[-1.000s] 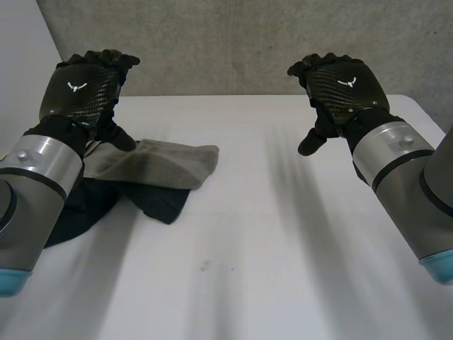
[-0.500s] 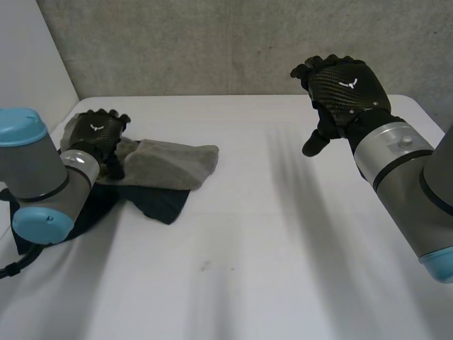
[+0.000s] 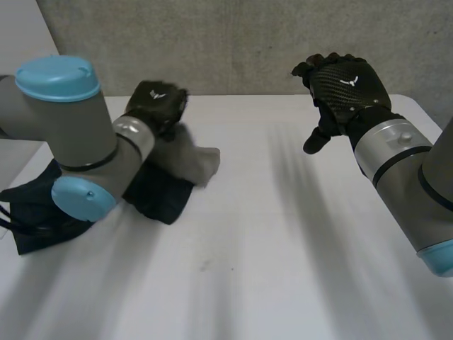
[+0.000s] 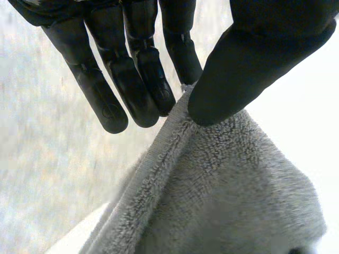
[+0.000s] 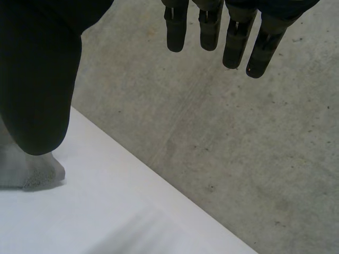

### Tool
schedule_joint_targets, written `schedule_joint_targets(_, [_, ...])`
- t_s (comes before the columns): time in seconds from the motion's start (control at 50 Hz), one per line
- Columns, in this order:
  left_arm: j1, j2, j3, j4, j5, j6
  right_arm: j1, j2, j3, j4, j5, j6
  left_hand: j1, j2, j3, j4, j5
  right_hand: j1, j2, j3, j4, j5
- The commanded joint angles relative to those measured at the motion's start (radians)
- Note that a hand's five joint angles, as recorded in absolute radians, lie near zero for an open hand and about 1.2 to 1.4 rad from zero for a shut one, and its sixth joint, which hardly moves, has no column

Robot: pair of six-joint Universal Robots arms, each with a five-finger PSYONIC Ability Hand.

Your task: Fold the laundry.

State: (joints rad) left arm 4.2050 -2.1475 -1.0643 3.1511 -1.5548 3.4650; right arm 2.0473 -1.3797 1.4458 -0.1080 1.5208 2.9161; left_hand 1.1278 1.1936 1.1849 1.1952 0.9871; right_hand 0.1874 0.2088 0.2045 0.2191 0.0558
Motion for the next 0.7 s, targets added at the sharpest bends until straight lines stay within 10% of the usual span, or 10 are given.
schedule_joint_targets(0.02, [-0.173,0.084,-0.166,0.145,0.001,-0.078,-0.062,-0.024,-0.012,0.001,0.002,-0.005,0.268,0.203,0.211,0.201,0.235,-0.013,-0.034,-0.030,-0.045,-0.056])
schedule_joint_targets(0.16, [-0.324,0.055,-0.267,0.159,0.002,-0.084,-0.095,-0.033,-0.016,0.001,0.002,-0.005,0.254,0.189,0.197,0.187,0.220,-0.013,-0.034,-0.030,-0.045,-0.056])
schedule_joint_targets(0.22, [-0.350,0.049,-0.289,0.159,0.004,-0.076,-0.093,-0.033,-0.016,0.004,0.002,-0.005,-0.528,-0.594,-0.585,-0.596,-0.562,-0.013,-0.034,-0.030,-0.045,-0.056])
schedule_joint_targets(0.32, [-0.338,0.098,-0.293,0.161,-0.005,-0.073,-0.090,-0.025,-0.019,0.024,0.001,-0.006,-0.953,-1.019,-1.010,-1.021,-0.987,-0.013,-0.034,-0.030,-0.045,-0.056])
schedule_joint_targets(0.7, [0.156,0.219,-0.407,0.135,0.009,0.078,0.125,0.151,-0.013,0.168,-0.131,-0.112,-0.897,-0.962,-0.954,-0.964,-0.931,-0.013,-0.034,-0.030,-0.045,-0.056])
